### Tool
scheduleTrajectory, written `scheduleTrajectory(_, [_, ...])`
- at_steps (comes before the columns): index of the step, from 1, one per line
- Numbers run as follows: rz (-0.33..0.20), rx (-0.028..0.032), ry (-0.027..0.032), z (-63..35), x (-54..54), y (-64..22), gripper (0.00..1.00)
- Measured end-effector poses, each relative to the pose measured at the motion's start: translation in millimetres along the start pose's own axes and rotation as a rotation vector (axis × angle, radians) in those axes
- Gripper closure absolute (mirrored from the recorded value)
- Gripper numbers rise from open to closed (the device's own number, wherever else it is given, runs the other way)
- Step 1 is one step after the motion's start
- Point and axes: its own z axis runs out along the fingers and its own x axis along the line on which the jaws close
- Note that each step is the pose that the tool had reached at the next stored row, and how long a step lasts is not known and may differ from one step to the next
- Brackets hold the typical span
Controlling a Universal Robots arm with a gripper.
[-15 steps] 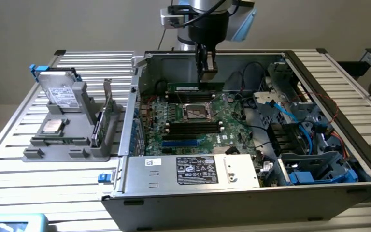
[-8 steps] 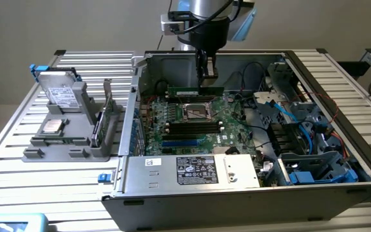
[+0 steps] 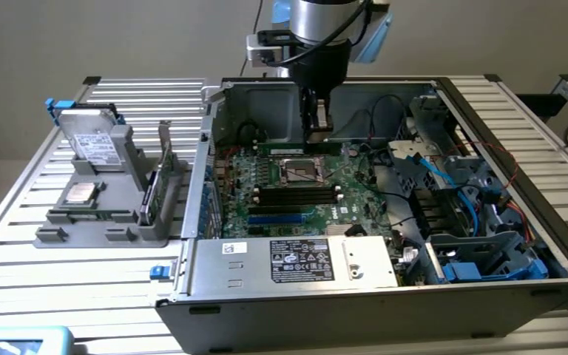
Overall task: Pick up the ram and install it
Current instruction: 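Insert the ram into the slot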
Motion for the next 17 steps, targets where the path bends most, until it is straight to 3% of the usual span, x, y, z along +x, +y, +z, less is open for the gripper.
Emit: scheduleTrajectory(17, [0.000, -0.0001, 0.0075, 20.2, 3.2, -0.5, 0.86])
